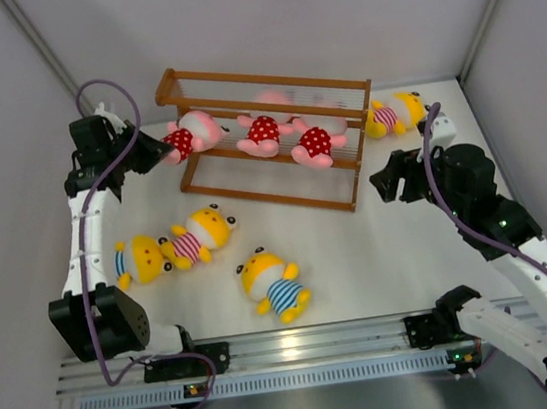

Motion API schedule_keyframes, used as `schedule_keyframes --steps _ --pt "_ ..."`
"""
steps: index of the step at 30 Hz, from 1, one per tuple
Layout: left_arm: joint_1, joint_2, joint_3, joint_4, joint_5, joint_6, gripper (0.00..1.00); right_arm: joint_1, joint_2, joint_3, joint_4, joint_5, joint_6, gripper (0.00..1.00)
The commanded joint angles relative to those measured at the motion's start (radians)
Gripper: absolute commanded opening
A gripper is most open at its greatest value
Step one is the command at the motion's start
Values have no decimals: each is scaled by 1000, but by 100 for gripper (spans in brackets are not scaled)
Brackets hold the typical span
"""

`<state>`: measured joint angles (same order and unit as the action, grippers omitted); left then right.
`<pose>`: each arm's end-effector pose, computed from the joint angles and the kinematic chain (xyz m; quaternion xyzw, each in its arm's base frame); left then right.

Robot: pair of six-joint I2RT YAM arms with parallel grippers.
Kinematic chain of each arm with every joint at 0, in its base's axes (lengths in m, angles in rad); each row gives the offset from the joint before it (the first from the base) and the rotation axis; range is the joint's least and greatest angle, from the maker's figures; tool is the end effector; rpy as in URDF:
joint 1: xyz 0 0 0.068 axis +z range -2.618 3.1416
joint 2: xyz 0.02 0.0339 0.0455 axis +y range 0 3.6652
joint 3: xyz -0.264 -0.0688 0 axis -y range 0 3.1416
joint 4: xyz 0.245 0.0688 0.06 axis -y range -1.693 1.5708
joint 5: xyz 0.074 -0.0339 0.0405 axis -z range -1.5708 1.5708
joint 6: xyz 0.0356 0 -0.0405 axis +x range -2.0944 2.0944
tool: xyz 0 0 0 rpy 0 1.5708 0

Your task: Place and organize the stuffed toys onto the shelf

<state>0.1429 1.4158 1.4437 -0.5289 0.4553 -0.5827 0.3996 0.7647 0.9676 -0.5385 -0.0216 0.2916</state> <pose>0.3144 0.0294 0.3902 -0.1899 0.8244 -0.2978 0.4423 0.1479 0.0633 0.3683 -0.0502 0.8137 0.2044 0.5418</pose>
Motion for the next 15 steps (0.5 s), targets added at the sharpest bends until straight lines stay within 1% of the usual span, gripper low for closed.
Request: schedule_keyframes --steps 1,4,7,11,15 --pt "-20 8 -28 154 -26 -29 0 15 -34 23 35 15 -3 69" --pt "-43 6 -84 196 -64 -32 0 15 -41 14 37 17 1 69" --pt "-49 20 -141 246 -29 -68 0 15 -38 13 38 15 1 69" --pt "-98 32 -155 290 -33 -66 0 16 -33 13 44 15 3 69" --pt "-112 55 -154 326 -32 -77 0 16 -34 3 49 15 3 69"
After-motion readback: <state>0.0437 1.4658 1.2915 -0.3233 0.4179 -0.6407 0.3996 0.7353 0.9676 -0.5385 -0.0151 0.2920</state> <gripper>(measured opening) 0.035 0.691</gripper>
